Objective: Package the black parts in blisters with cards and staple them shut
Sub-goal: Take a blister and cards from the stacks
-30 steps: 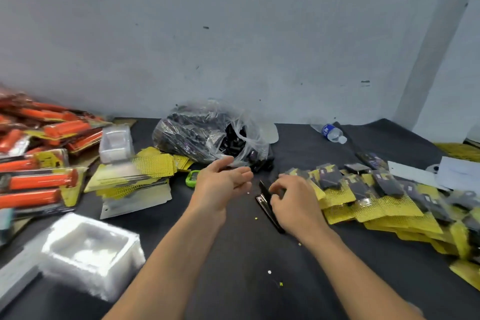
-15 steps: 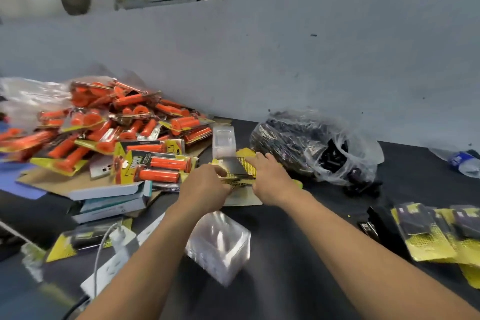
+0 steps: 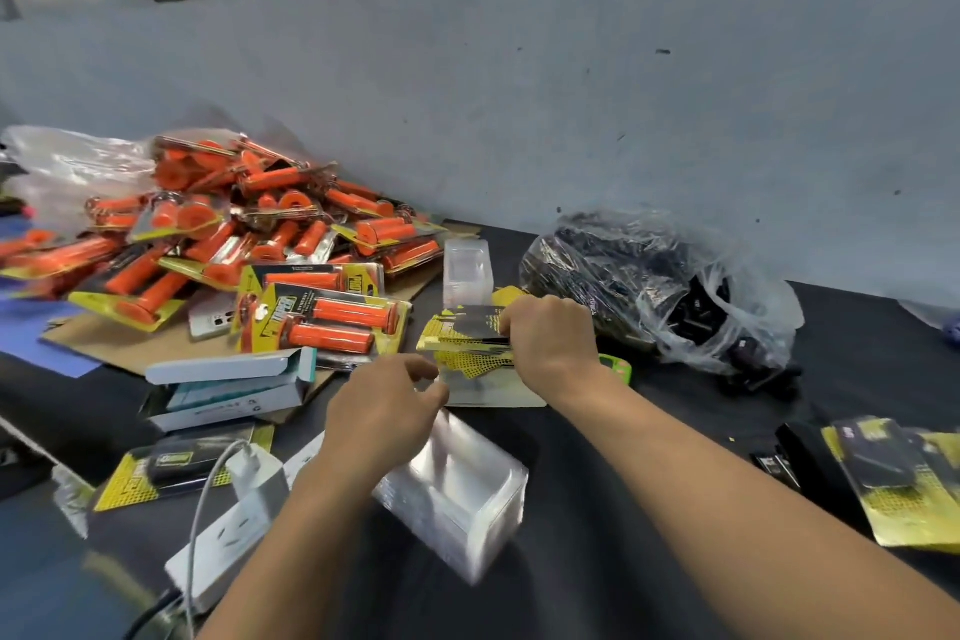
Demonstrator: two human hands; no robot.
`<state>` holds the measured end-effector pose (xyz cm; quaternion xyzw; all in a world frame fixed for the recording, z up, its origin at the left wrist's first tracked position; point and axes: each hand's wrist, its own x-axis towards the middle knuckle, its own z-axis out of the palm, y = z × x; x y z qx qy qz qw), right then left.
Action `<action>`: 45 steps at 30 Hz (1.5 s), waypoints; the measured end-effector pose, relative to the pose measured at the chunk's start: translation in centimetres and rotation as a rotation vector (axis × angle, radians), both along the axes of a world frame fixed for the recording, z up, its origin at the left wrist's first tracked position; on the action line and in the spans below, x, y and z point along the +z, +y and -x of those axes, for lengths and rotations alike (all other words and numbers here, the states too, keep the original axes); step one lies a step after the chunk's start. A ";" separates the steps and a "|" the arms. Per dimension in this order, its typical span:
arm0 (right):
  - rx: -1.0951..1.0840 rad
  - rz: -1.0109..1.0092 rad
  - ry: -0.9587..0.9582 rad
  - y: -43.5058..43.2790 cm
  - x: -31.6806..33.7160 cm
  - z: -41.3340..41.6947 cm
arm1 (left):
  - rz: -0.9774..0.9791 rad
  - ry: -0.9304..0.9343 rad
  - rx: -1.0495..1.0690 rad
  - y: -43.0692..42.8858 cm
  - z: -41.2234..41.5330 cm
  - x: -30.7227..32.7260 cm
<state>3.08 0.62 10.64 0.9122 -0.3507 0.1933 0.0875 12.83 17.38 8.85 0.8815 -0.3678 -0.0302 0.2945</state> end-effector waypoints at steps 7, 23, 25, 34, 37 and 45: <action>0.034 -0.149 -0.232 0.4 0.3 3.1 | 0.069 0.111 0.002 2.0 -0.3 -0.2; -0.178 -0.291 -0.277 7.6 -12.6 17.7 | 0.213 0.097 0.105 3.0 0.6 -0.4; -0.201 -0.328 -0.290 8.0 -12.3 17.8 | 0.240 0.149 0.121 2.6 0.7 0.2; -0.291 -0.442 -0.457 8.0 -11.8 18.4 | 0.431 0.505 -0.045 3.2 1.4 4.7; -0.279 -0.457 -0.537 7.7 -11.7 18.3 | 0.578 0.585 -0.134 2.9 3.9 6.7; -0.349 -0.880 -1.639 6.2 -11.7 21.5 | 0.555 0.704 -0.270 -3.8 17.7 -2.3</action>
